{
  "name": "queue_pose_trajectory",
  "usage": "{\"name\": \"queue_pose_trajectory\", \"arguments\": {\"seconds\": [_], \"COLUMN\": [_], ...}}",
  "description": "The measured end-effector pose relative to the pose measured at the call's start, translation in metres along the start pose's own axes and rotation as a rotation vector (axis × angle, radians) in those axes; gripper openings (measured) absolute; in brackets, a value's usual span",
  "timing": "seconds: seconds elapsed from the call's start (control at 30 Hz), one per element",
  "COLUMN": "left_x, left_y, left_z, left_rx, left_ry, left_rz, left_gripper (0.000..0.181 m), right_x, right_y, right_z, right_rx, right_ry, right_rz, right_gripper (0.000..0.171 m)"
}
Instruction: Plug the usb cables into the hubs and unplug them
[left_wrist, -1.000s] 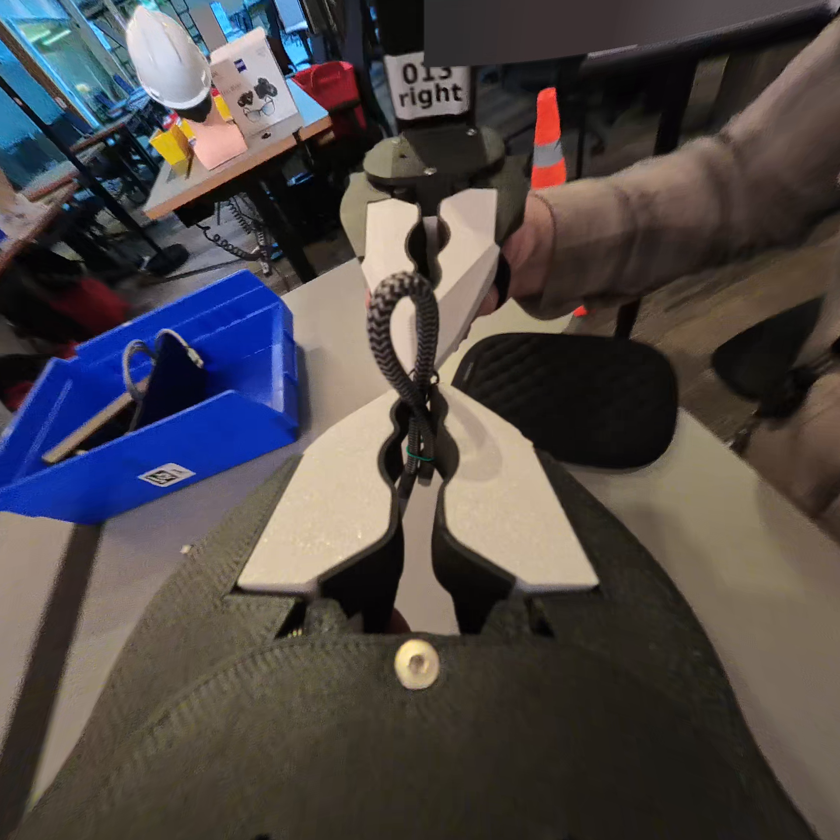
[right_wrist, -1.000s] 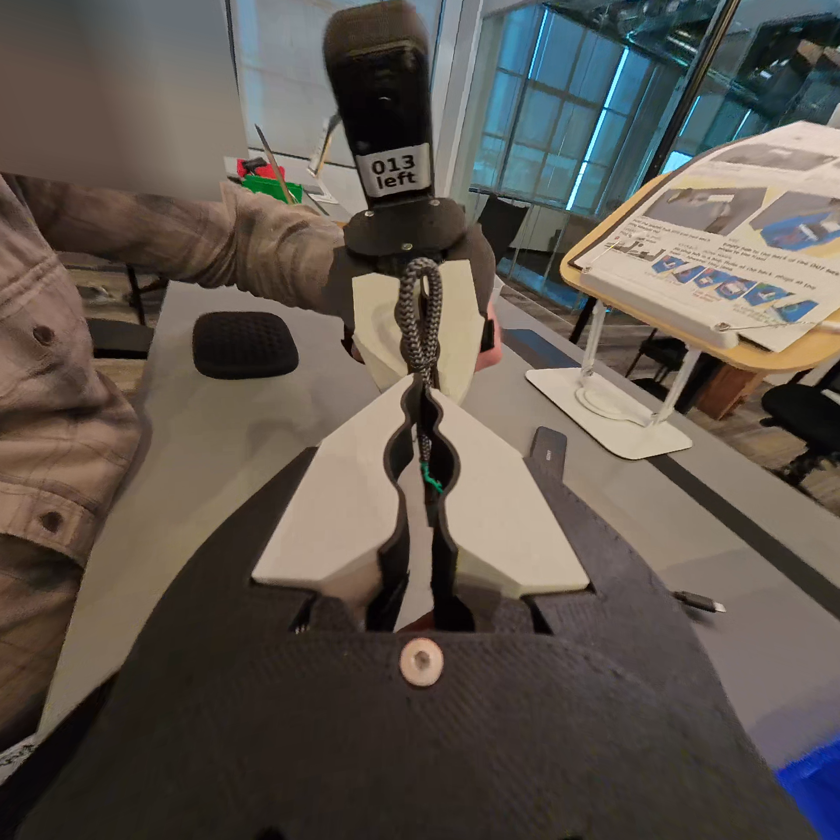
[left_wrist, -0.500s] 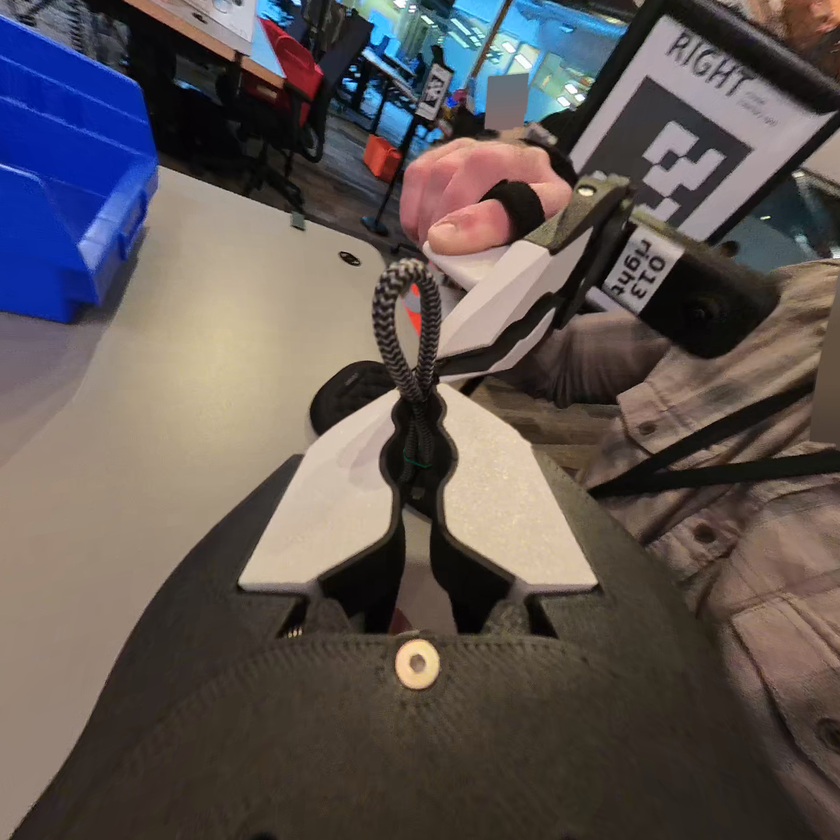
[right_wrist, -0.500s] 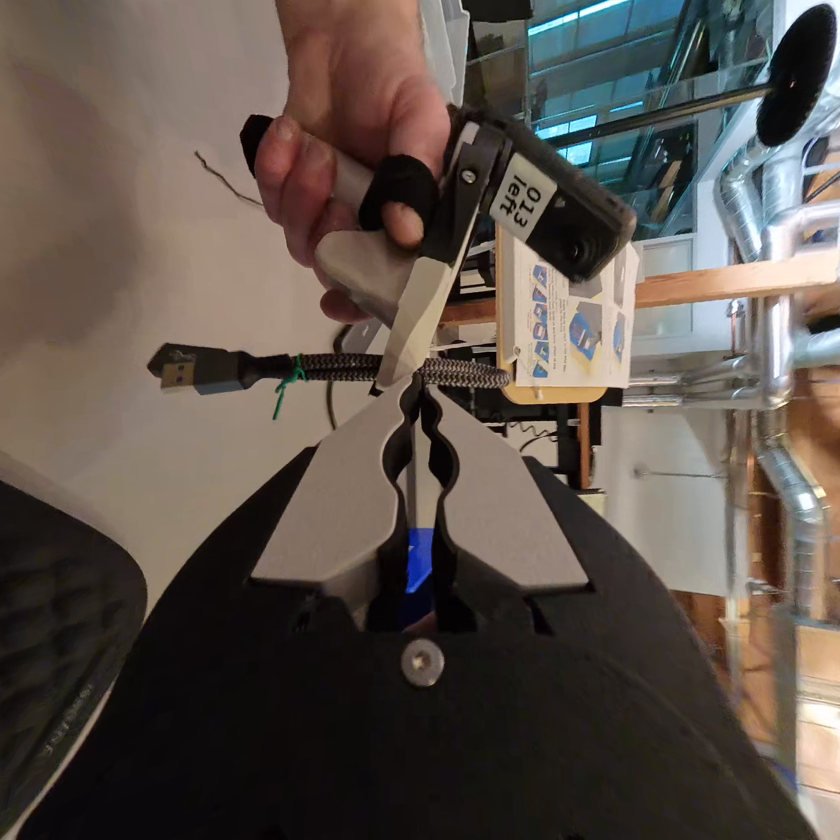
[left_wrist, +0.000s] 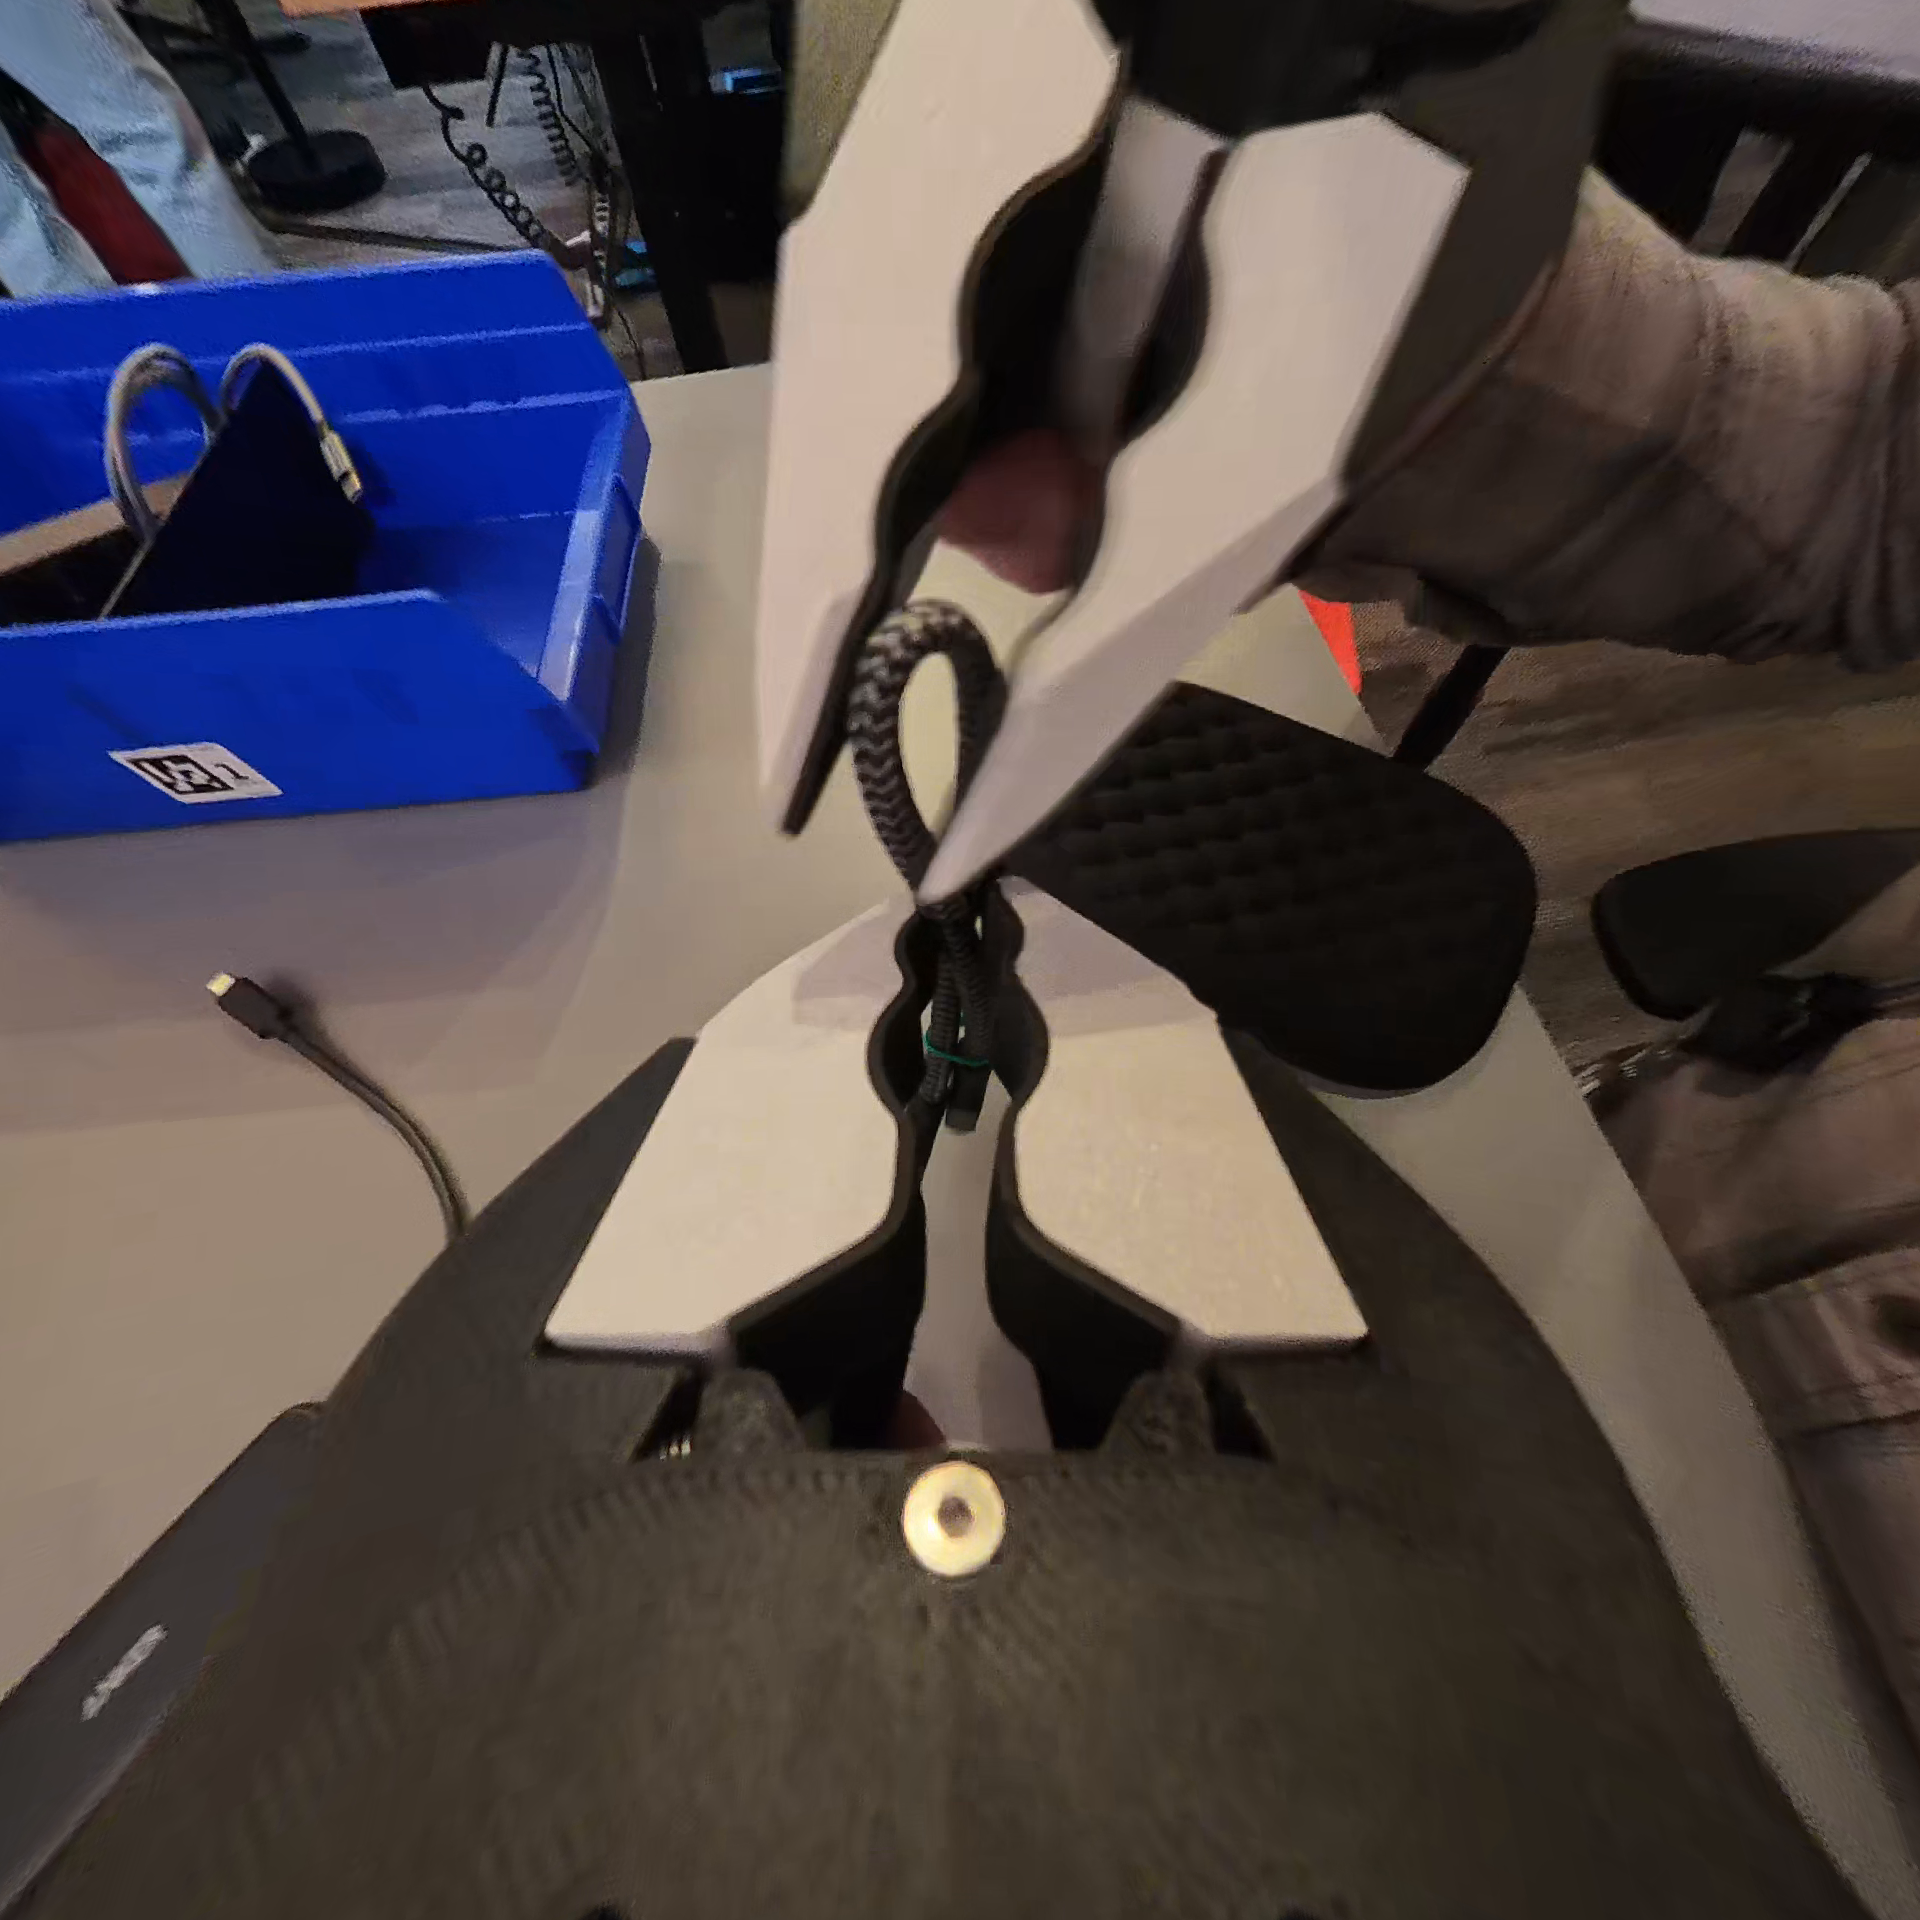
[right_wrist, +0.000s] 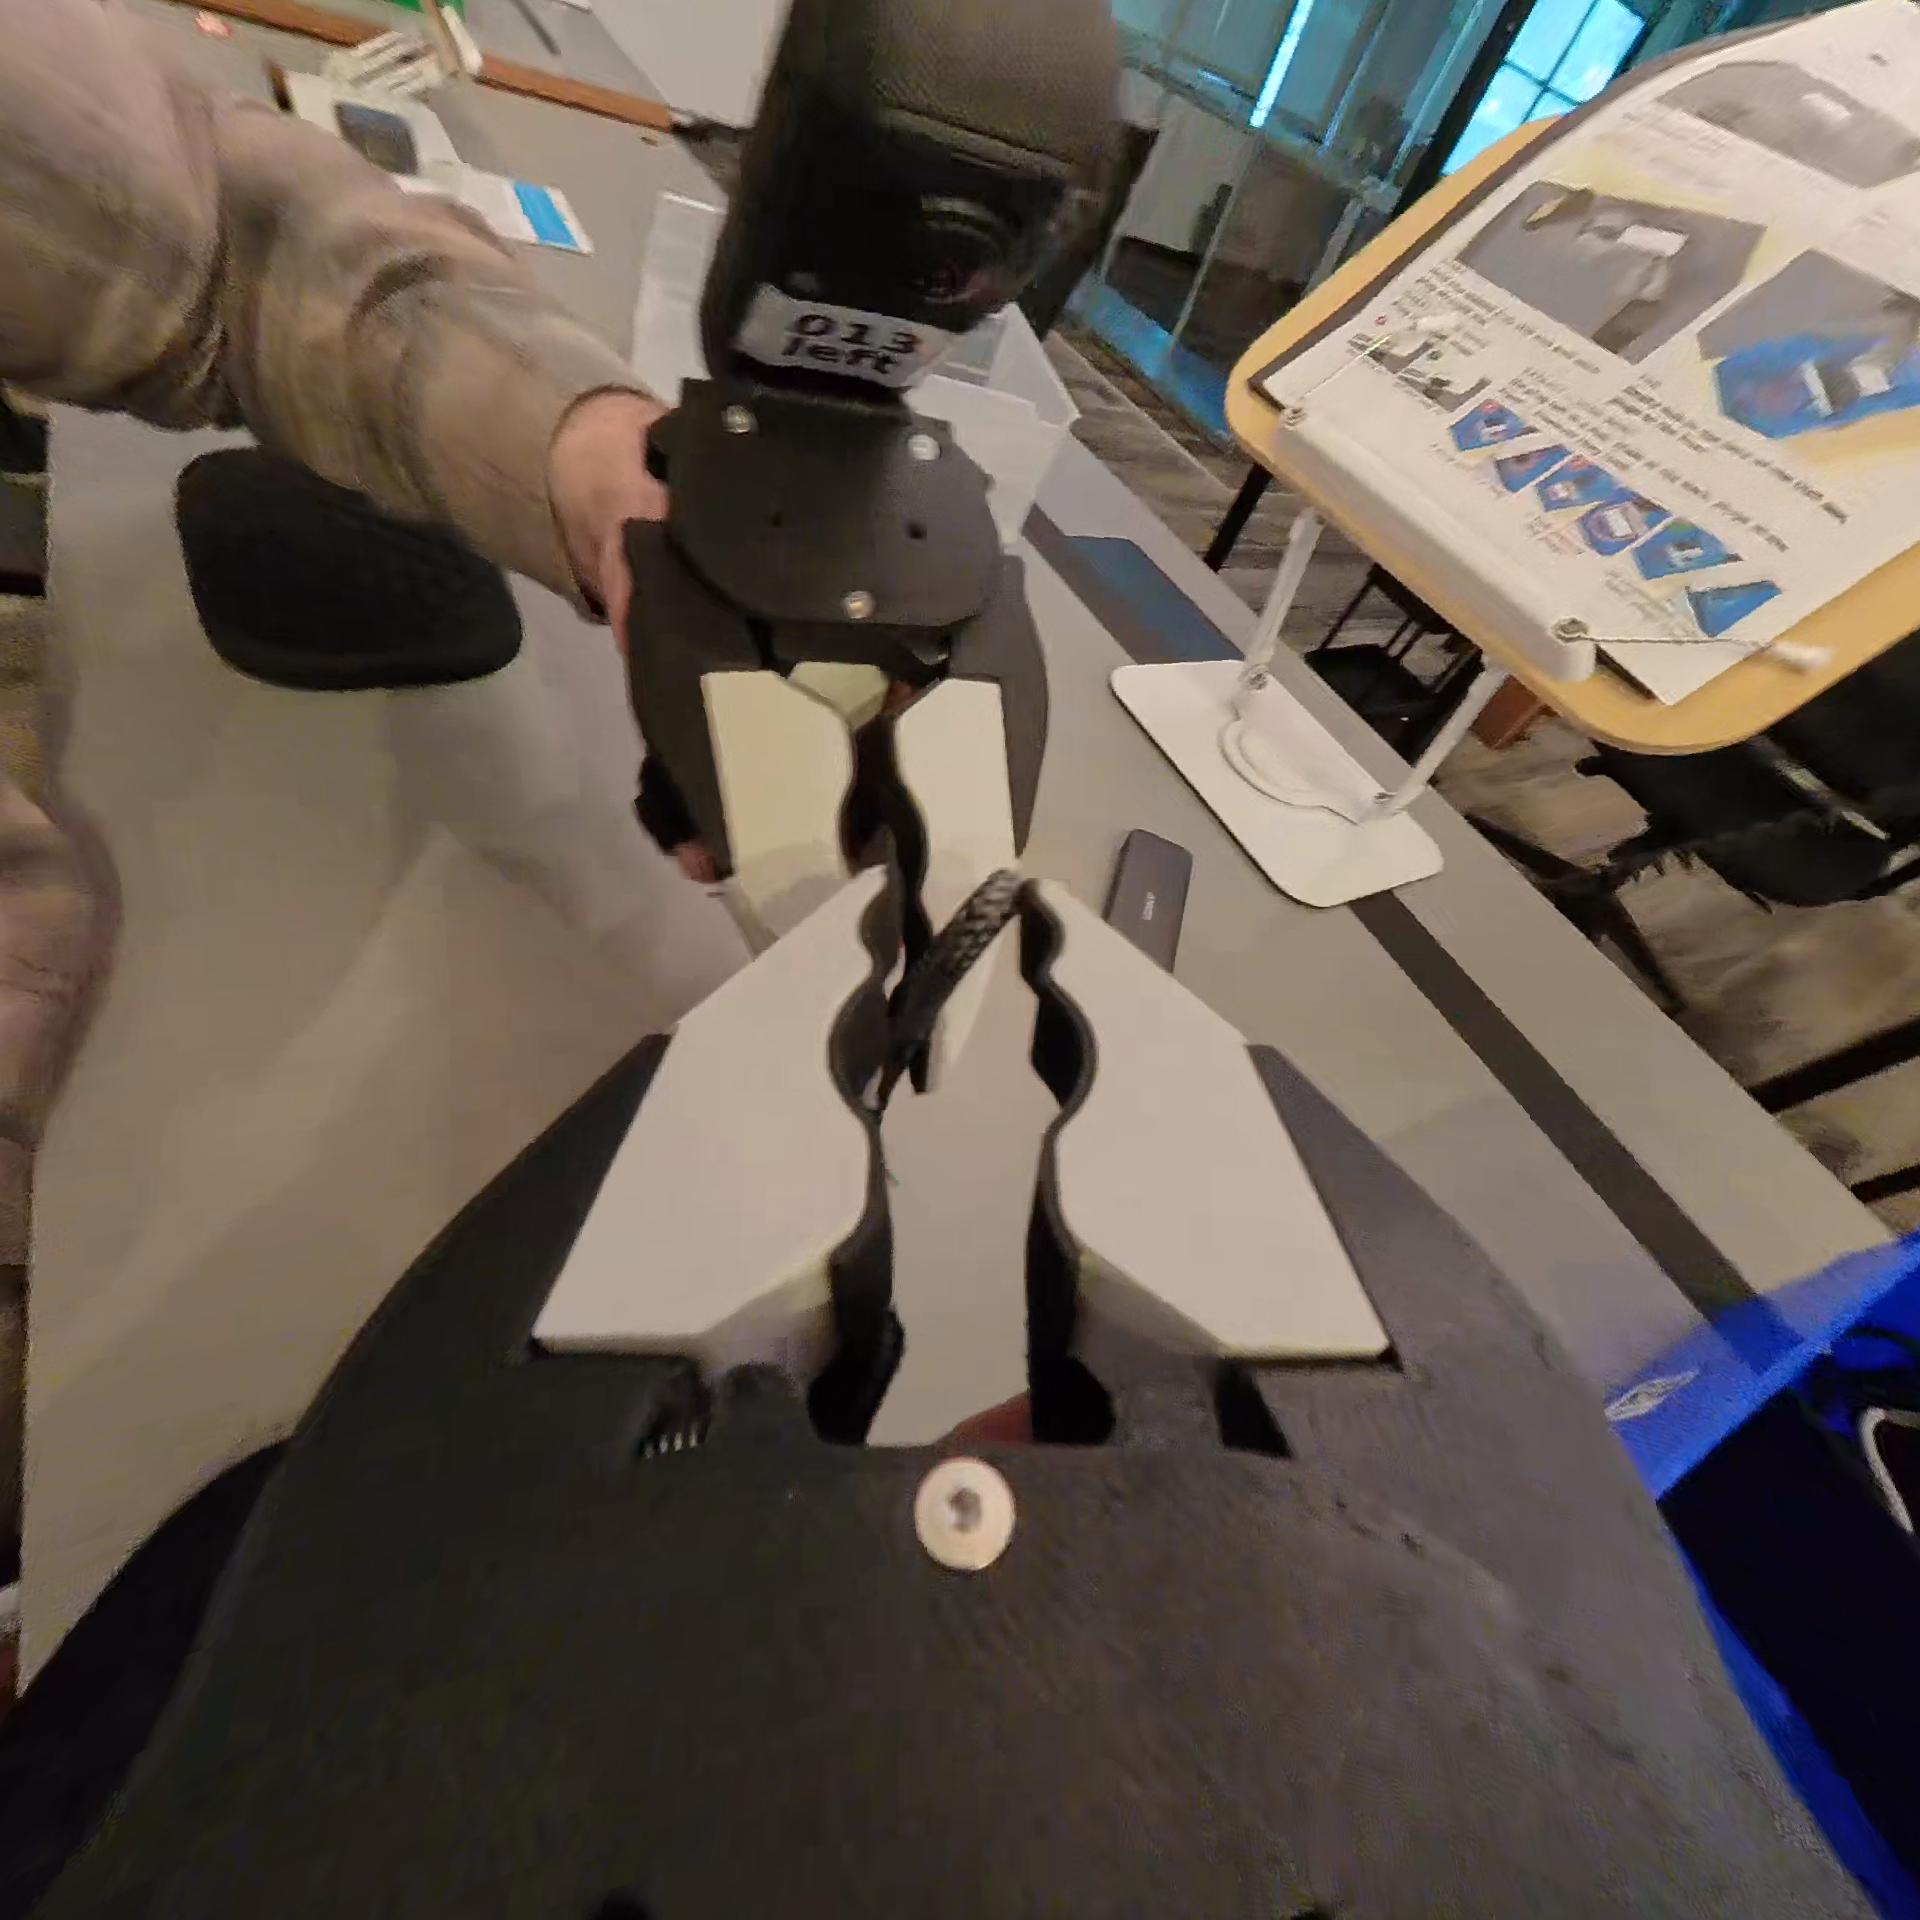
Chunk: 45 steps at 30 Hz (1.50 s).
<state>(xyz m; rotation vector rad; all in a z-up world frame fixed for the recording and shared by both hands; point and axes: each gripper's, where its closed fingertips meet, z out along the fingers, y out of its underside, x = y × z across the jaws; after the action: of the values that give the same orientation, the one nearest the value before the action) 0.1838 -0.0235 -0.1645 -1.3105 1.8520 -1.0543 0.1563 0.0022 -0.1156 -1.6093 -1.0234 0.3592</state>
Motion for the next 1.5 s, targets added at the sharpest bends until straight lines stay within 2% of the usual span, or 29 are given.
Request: {"name": "queue_pose_trajectory", "arguments": {"seconds": [0.03, 0.17, 0.2, 0.27, 0.33, 0.5, 0.63, 0.8, 0.97, 1.1, 1.3, 1.4, 1.5], "left_x": [-0.001, -0.007, -0.008, -0.011, -0.020, -0.070, -0.114, -0.131, -0.139, -0.142, -0.148, -0.150, -0.155], "left_y": [0.000, -0.002, -0.007, -0.018, -0.029, -0.053, -0.042, -0.033, -0.029, -0.025, -0.020, -0.016, -0.009], "left_z": [0.001, 0.000, -0.003, -0.011, -0.029, -0.091, -0.123, -0.145, -0.161, -0.168, -0.176, -0.175, -0.173], "left_rx": [-0.001, 0.029, 0.053, 0.090, 0.133, 0.254, 0.216, 0.208, 0.185, 0.169, 0.131, 0.109, 0.075], "left_ry": [-0.022, -0.083, -0.089, -0.095, -0.147, -0.376, -0.553, -0.622, -0.666, -0.668, -0.708, -0.710, -0.726], "left_rz": [0.022, 0.078, 0.087, 0.099, 0.150, 0.171, 0.156, 0.163, 0.180, 0.183, 0.205, 0.212, 0.219], "left_gripper": [0.008, 0.011, 0.020, 0.051, 0.063, 0.052, 0.046, 0.042, 0.041, 0.039, 0.039, 0.038, 0.038], "right_x": [0.000, -0.006, -0.004, 0.008, 0.026, 0.089, 0.140, 0.186, 0.212, 0.233, 0.246, 0.248, 0.243], "right_y": [0.000, -0.006, -0.008, -0.011, -0.018, -0.039, -0.053, -0.050, -0.038, -0.003, 0.049, 0.061, 0.053], "right_z": [0.003, 0.005, 0.003, -0.006, -0.023, -0.084, -0.124, -0.151, -0.160, -0.162, -0.147, -0.142, -0.134], "right_rx": [0.013, 0.076, 0.090, 0.109, 0.152, 0.260, 0.326, 0.310, 0.246, 0.040, -0.251, -0.298, -0.246], "right_ry": [0.006, 0.015, 0.037, 0.072, 0.114, 0.245, 0.338, 0.459, 0.543, 0.672, 0.742, 0.744, 0.704], "right_rz": [0.016, 0.024, 0.030, 0.062, 0.101, 0.216, 0.267, 0.279, 0.287, 0.210, 0.102, 0.078, 0.100], "right_gripper": [0.011, 0.003, 0.002, 0.002, 0.002, 0.002, 0.002, 0.002, 0.002, 0.002, 0.003, 0.003, 0.003]}}
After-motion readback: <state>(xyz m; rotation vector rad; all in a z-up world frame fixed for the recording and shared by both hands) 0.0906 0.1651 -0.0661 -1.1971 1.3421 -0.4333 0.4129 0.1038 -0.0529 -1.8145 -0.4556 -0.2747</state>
